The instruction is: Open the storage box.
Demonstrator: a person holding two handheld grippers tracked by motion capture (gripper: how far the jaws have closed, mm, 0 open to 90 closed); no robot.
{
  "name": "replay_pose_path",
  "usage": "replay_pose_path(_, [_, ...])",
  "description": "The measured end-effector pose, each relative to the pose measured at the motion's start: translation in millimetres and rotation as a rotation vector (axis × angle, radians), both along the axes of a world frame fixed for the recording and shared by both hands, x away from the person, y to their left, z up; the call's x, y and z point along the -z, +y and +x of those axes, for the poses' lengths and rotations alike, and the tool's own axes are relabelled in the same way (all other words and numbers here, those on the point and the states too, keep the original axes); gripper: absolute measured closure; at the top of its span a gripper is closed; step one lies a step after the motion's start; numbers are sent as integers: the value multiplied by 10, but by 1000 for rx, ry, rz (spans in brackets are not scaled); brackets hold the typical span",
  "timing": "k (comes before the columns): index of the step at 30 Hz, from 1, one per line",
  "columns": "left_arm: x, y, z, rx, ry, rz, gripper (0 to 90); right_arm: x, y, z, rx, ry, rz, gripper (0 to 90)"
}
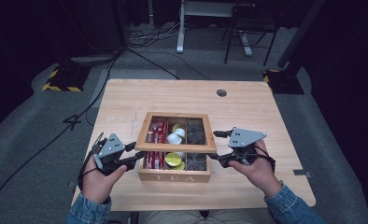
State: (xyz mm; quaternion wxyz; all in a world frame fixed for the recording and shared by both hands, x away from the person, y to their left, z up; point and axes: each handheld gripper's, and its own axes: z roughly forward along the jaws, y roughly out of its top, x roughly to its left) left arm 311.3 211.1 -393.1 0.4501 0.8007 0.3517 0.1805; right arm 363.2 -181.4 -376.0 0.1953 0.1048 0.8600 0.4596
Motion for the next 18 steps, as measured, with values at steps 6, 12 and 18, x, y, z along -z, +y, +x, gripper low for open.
replay_pose_path(6, [95, 21, 65, -44, 28, 10, 470, -106, 0, 30, -21, -19, 11, 361])
replay_pose_path(12, [254, 69, 118, -46, 87, 1, 420, -289, -28, 183, -32, 1, 74, 413])
replay_pose_path(18, [340, 28, 83, -29, 107, -6, 403, -449, -32, 317, -27, -1, 104, 447])
